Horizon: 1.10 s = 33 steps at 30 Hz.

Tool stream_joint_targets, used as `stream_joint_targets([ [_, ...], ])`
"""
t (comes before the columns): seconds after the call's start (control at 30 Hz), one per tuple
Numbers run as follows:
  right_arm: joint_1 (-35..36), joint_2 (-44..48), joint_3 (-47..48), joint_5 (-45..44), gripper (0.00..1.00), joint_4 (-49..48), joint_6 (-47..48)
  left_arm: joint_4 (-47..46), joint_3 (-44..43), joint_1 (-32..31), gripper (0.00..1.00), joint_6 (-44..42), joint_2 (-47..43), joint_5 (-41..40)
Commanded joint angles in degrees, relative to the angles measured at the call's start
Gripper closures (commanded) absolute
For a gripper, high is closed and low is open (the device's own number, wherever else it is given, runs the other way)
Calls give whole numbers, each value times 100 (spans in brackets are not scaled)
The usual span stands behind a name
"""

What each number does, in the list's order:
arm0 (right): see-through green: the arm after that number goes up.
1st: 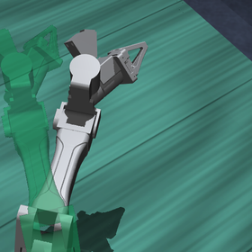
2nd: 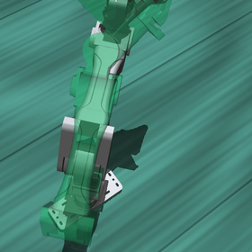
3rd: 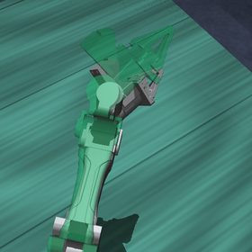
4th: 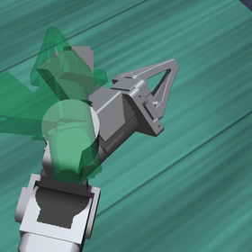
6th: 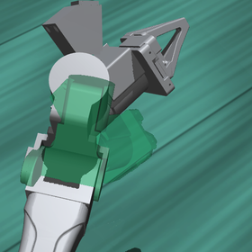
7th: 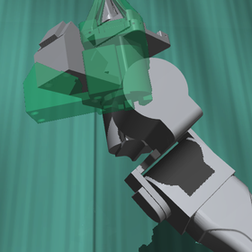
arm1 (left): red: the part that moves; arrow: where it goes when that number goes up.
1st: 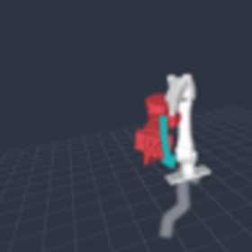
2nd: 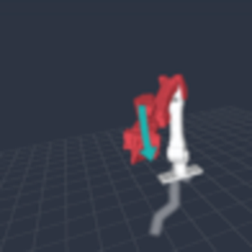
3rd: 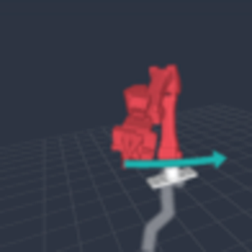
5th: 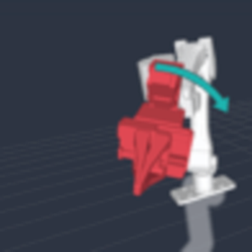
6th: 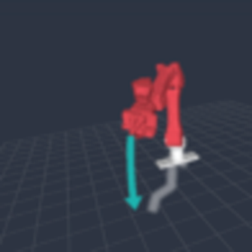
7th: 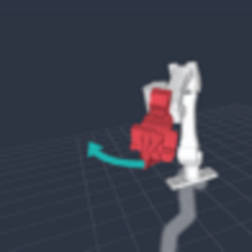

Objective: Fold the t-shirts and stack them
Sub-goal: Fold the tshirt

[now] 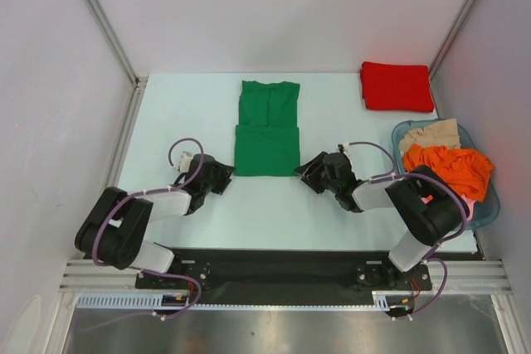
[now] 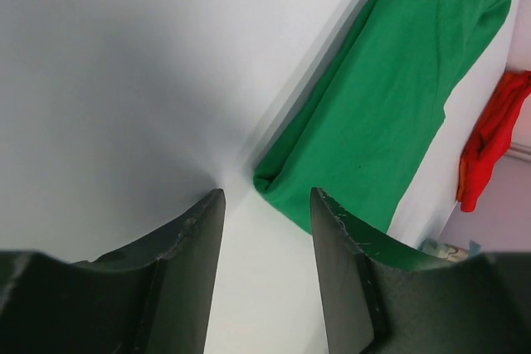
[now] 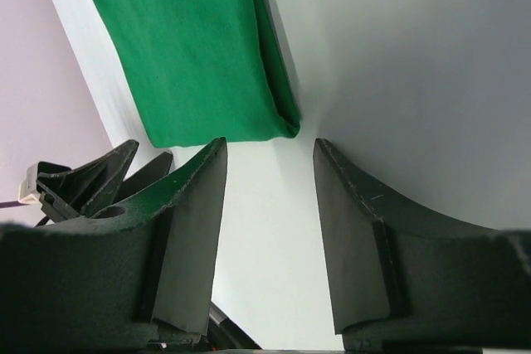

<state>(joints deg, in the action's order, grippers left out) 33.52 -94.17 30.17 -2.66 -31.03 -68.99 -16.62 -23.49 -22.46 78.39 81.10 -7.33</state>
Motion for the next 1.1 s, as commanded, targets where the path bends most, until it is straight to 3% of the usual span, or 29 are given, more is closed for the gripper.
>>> stream_joint_targets([
  [0.0, 50, -84, 164, -341, 48, 281, 9, 352, -244, -57, 49, 220, 292, -32],
  [0.43, 269, 4, 384, -1080, 48, 1257, -553, 678, -358, -92, 61, 467, 547, -163],
  [0.77, 348, -330, 367, -930, 51, 1151, -1010, 256, -297, -92, 85, 352, 741, -31],
  [1.07, 550, -154, 182, -1123, 52, 1371, -1450, 1, -174, -101, 100, 291, 749, 118],
])
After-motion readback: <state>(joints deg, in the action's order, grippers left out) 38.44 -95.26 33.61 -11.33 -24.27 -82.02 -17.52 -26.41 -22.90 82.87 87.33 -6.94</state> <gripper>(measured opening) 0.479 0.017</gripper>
